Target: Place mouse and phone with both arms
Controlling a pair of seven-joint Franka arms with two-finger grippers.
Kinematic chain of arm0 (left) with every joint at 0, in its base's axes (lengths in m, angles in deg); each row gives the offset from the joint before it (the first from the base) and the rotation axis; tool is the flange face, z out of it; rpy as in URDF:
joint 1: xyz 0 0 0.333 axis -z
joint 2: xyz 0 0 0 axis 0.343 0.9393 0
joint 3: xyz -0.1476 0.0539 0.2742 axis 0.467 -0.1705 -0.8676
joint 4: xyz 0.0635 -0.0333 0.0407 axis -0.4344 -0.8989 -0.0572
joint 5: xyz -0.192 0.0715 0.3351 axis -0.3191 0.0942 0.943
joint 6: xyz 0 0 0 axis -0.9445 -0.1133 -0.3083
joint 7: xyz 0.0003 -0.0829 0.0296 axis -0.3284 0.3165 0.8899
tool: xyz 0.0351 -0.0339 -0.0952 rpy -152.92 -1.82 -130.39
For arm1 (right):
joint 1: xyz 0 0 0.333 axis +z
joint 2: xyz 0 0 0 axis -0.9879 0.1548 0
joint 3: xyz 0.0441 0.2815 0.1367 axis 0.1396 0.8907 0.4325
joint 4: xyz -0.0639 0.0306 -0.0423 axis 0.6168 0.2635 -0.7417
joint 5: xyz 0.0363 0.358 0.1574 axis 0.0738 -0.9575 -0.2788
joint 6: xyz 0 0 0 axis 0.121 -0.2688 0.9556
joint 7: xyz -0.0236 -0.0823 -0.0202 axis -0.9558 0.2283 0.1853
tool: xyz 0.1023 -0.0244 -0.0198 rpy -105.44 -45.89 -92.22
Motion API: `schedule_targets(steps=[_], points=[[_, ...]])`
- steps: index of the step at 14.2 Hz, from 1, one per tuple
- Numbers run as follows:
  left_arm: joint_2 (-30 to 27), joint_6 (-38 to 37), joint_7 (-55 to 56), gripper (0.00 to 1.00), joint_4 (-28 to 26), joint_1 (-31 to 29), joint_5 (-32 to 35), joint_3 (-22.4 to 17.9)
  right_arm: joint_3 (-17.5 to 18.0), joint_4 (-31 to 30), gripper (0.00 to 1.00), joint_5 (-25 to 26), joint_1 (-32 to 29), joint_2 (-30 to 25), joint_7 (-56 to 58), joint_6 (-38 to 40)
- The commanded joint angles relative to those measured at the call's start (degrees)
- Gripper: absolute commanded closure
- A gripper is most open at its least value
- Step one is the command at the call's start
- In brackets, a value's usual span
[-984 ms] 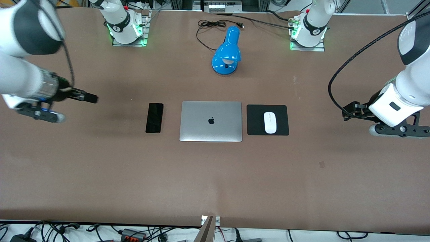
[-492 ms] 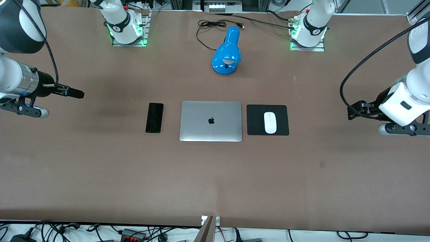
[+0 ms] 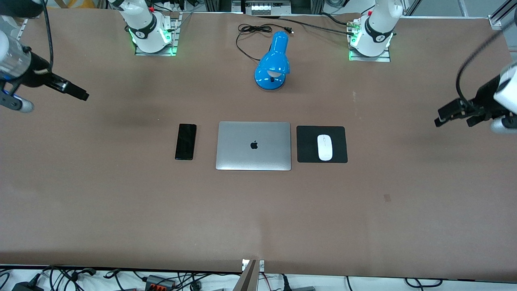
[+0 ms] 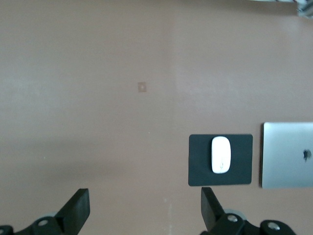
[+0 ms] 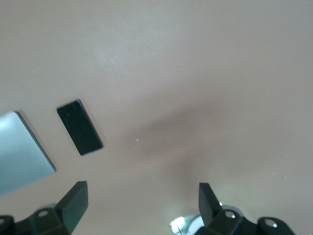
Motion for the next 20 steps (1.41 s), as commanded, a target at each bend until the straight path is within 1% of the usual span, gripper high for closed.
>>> schedule_targets(steps=[1, 3, 6, 7, 8, 9, 10, 11, 13, 15, 16, 17, 18, 20], points=[[-4.1, -0.5, -3.2, 0.00, -4.9, -2.6, 0.7, 2.3, 0.8, 1.9, 0.00, -0.3, -1.0, 1.2, 0.3, -2.4], [-4.0, -1.1, -1.6, 0.00, -4.5, 0.4, 1.4, 1.0, 0.7, 2.3, 0.00, -0.8, -1.3, 2.5, 1.7, -5.0], [-3.9, -1.0, -1.0, 0.00, -4.0, 1.5, 1.6, 0.3, 0.6, 2.5, 0.00, -0.3, -1.4, 2.6, 7.2, -6.5], [-3.1, -0.9, -1.0, 0.00, -2.9, 1.6, 1.9, 0.4, 0.2, 2.5, 0.00, -0.6, -0.7, 2.5, 8.1, -6.9], [-1.4, -1.0, -1.0, 0.00, -1.8, 1.3, 2.0, 0.6, -1.8, 2.5, 0.00, -0.2, 1.4, 2.3, 8.3, -7.0], [-0.8, -1.1, -0.9, 0.00, -0.5, 1.2, 2.0, 0.9, -6.9, 2.6, 0.00, 0.1, 7.0, 2.5, 8.4, -7.2], [-0.6, -1.1, -1.0, 0.00, -0.3, 1.0, 1.9, 1.0, -13.1, 2.6, 0.00, -0.1, 11.0, 2.6, 9.1, -8.5], [-0.5, -1.1, -1.0, 0.00, -0.3, 0.9, 1.9, 1.0, -14.7, 2.6, 0.00, -0.2, 11.9, 2.8, 11.4, -8.8], [-0.4, -1.1, -1.0, 0.00, -0.3, 0.9, 1.8, 1.1, -14.9, 2.6, 0.00, -0.2, 11.9, 3.3, 15.7, -8.7], [0.1, -1.1, -1.0, 0.00, -0.2, 0.5, 0.3, 1.0, -14.9, 2.6, 0.00, -0.5, 12.2, 3.3, 14.8, -8.5], [-0.1, -1.5, -0.9, 0.00, -0.9, 0.4, 0.2, 0.8, -14.7, 2.6, 0.00, -0.6, 12.4, 3.2, 14.8, -8.4], [0.2, -1.3, -1.1, 0.00, -0.4, 0.2, 0.2, 0.3, -14.6, 2.6, 0.00, -0.7, 12.4, 3.3, 14.9, -8.4], [0.4, -1.0, -1.1, 0.00, -0.3, -0.8, 0.3, 0.4, -14.6, 2.6, 0.00, -0.8, 12.4, 3.3, 15.3, -8.4], [1.1, -0.1, -1.0, 0.00, -0.1, -0.7, 1.1, 0.9, -14.6, 2.7, 0.00, -1.0, 12.3, 3.4, 15.4, -8.4]])
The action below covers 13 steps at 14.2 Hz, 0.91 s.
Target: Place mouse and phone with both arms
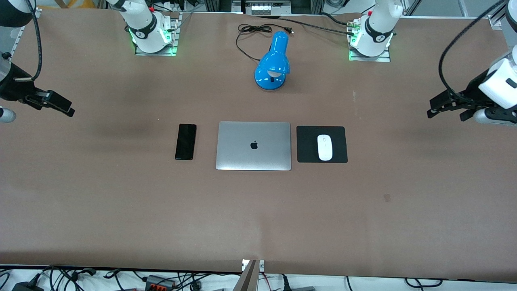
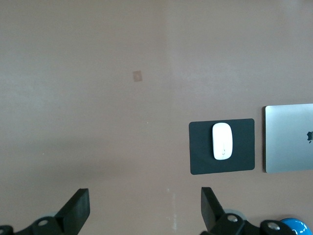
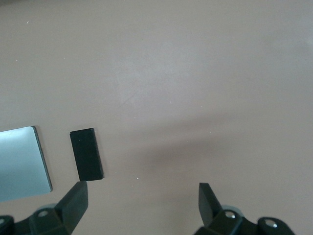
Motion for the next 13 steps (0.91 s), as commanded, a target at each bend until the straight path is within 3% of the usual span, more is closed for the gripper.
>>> schedule_targets(steps=[1, 10, 13], points=[[1.4, 1.3, 0.2, 0.00, 1.9, -0.2, 1.0, 0.5, -0.5, 1.1, 0.00, -1.0, 0.2, 0.5, 1.1, 0.0], [2.3, 4.4, 0.2, 0.00, 2.1, 0.0, 1.4, 0.6, -0.5, 1.8, 0.00, -1.0, 0.1, 2.4, 2.0, 0.8], [4.8, 4.2, 0.2, 0.00, 5.9, 0.0, 1.4, 0.7, -0.4, 1.8, 0.00, -0.8, 0.4, 2.2, 1.5, 1.9]])
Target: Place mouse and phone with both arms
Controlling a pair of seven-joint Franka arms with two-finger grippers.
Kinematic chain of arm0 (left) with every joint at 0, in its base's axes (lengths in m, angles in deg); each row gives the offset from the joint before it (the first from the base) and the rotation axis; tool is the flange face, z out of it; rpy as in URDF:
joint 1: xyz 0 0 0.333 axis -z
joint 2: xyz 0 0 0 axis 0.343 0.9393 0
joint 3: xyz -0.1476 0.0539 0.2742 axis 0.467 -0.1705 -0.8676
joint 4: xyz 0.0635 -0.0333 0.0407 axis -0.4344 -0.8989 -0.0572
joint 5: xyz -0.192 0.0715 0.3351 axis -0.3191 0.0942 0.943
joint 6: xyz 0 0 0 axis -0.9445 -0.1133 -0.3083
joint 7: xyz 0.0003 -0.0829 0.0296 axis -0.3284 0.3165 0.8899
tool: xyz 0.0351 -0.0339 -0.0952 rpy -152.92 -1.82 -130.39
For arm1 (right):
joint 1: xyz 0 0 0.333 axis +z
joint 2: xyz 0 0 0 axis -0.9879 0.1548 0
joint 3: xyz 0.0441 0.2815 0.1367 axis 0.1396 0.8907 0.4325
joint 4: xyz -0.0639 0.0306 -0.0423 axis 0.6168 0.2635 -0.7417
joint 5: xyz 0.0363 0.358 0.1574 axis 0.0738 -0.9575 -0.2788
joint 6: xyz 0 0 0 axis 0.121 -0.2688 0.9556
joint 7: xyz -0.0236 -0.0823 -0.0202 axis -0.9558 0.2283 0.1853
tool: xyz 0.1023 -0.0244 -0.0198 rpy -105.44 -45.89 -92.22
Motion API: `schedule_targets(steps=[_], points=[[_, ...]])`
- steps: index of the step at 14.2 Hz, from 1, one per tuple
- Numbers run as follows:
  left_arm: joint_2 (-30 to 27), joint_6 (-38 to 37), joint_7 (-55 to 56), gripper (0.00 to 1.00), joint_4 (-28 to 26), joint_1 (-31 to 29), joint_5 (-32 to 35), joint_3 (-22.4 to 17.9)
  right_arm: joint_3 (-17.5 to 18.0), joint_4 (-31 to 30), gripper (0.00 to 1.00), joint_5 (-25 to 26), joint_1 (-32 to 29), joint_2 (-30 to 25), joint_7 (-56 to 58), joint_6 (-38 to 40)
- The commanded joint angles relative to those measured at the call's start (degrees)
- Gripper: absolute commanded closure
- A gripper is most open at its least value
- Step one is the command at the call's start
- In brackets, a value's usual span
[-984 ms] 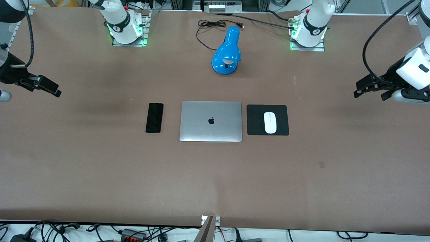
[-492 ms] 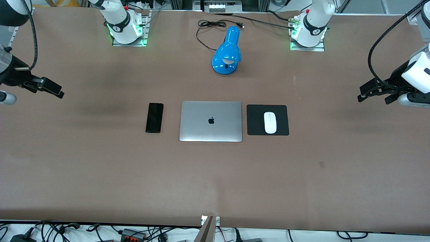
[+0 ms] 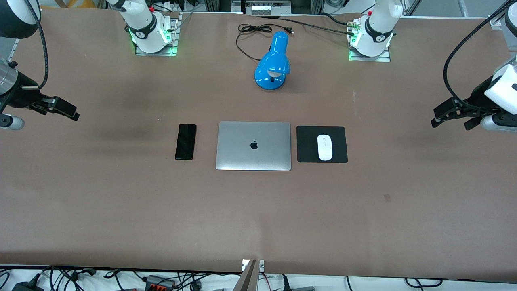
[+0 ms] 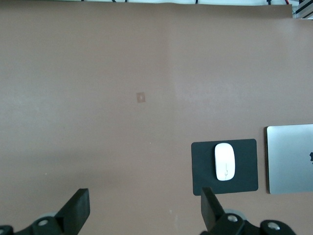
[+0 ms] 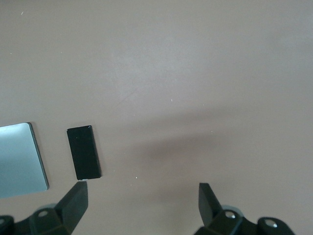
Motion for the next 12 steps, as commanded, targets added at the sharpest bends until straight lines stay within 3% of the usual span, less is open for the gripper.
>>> schedule_targets(steps=[1, 12], points=[[3.1, -0.4, 0.2, 0.00, 4.8, 0.3, 1.3, 0.2, -0.4, 1.1, 0.00, -0.7, 0.1, -0.1, 1.1, 1.6], [3.2, -1.8, 0.9, 0.00, 5.6, 0.4, 1.3, 0.9, -0.7, 1.1, 0.00, -0.8, -0.2, 0.0, 1.2, 1.6]])
